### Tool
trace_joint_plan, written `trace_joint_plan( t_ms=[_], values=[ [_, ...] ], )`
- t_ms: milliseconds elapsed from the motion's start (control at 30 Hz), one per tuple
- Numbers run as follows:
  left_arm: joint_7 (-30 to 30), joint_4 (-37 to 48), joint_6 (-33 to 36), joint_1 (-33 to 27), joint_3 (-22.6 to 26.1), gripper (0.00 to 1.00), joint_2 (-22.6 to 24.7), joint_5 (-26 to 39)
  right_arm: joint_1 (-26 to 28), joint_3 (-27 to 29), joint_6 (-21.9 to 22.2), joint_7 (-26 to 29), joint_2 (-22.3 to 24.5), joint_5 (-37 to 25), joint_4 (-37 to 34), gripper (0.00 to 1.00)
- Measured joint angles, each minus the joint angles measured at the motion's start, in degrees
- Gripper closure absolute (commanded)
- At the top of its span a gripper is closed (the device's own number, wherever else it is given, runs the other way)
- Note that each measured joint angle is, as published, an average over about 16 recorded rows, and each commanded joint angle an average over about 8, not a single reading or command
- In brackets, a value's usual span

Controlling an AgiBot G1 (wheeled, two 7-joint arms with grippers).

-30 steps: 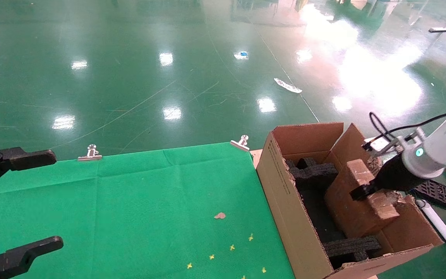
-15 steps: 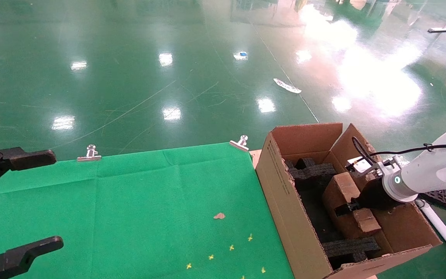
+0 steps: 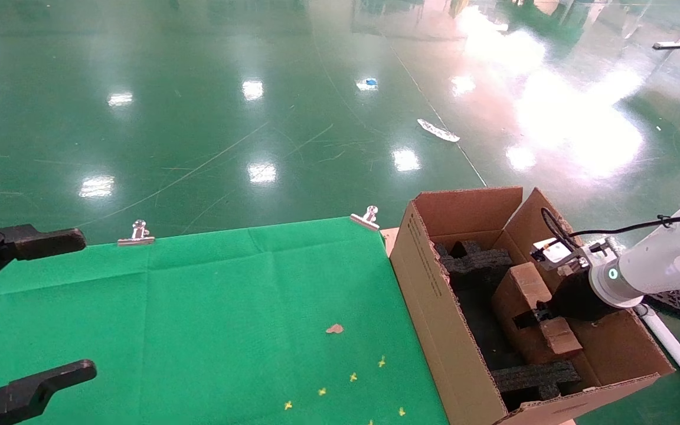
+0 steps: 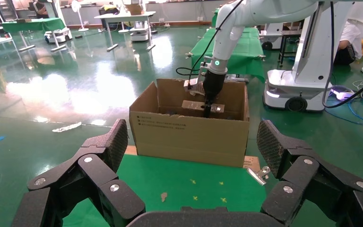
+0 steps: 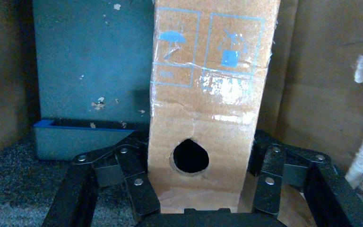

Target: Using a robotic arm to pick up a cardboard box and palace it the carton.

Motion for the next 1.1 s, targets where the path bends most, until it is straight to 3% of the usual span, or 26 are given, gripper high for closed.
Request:
trace_joint_plan(
  t_ms=[767,1100],
  values=[
    [0.0,0.0,0.0,0.0,0.0,0.0,0.0,0.0,2.8,-0.5,-2.0,-2.3,-0.8,-0.8,-2.8,0.0],
    [0.0,0.0,0.0,0.0,0.0,0.0,0.0,0.0,7.3,-0.2,-3.1,-3.8,-0.4,-0.6,-3.0,0.0]
  ],
)
